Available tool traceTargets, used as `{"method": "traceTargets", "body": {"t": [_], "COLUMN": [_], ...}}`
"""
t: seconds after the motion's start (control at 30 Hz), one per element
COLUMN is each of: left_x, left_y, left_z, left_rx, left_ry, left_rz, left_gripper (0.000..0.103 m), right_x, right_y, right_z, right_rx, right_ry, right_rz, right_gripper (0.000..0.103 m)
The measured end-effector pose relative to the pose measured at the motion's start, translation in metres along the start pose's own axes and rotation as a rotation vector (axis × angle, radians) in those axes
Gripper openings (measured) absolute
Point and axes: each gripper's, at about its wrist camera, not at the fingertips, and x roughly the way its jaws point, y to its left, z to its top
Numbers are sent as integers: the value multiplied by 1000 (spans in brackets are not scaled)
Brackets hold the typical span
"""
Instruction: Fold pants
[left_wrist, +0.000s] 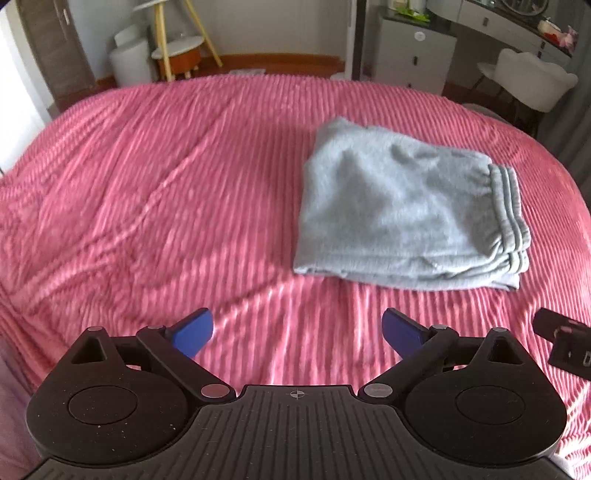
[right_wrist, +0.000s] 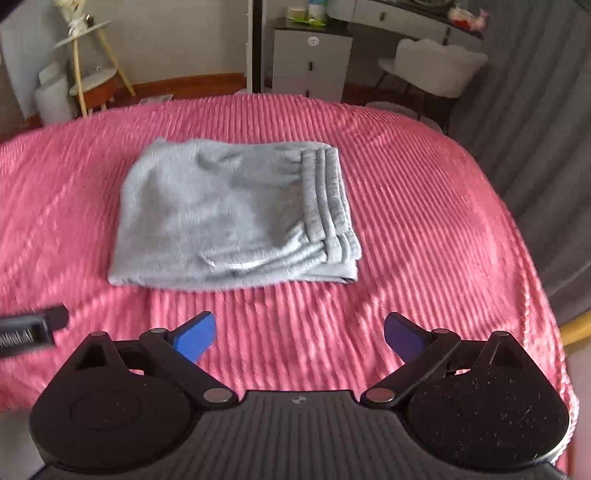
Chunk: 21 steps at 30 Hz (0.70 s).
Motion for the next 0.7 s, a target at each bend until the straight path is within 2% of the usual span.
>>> {"method": "traceTargets", "body": {"t": [0.23, 0.3, 0.43, 0.7], "left_x": [8, 13, 24, 43], "left_y": [-23, -27, -30, -37], "left_z": [17, 22, 28, 36], "left_rx": [104, 108, 99, 109], "left_ry": [4, 20, 74, 148], "left_rz": [29, 20, -1, 0], "left_gripper": [101, 101, 101, 101], "right_x": [11, 16, 24, 39], "right_y": [-3, -3, 1, 2], "right_z": [26, 31, 37, 44], "right_rx": [61, 66, 22, 5], "right_ry": [58, 78, 87, 139], "right_rz": [22, 20, -43, -25], "right_gripper": [98, 98, 98, 98]}}
